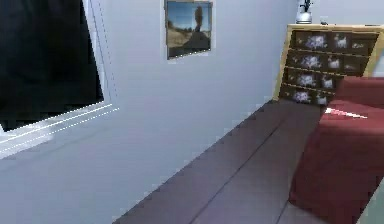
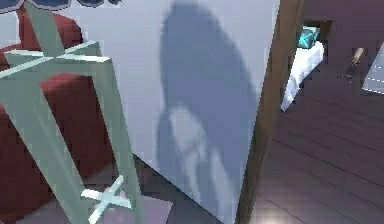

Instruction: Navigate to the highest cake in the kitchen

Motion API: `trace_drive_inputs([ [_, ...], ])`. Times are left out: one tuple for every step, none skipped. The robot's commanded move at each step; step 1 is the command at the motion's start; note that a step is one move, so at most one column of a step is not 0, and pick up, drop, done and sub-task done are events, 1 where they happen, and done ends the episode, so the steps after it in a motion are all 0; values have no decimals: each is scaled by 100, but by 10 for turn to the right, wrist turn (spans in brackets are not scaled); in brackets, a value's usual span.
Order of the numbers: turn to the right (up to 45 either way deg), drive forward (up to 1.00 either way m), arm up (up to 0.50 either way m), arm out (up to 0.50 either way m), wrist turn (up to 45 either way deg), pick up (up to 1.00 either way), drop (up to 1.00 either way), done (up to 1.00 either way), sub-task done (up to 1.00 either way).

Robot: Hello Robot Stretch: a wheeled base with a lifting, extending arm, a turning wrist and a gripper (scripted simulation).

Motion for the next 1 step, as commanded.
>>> trace_drive_inputs([
  [0,100,0,0,0,0,0,0,0],
])
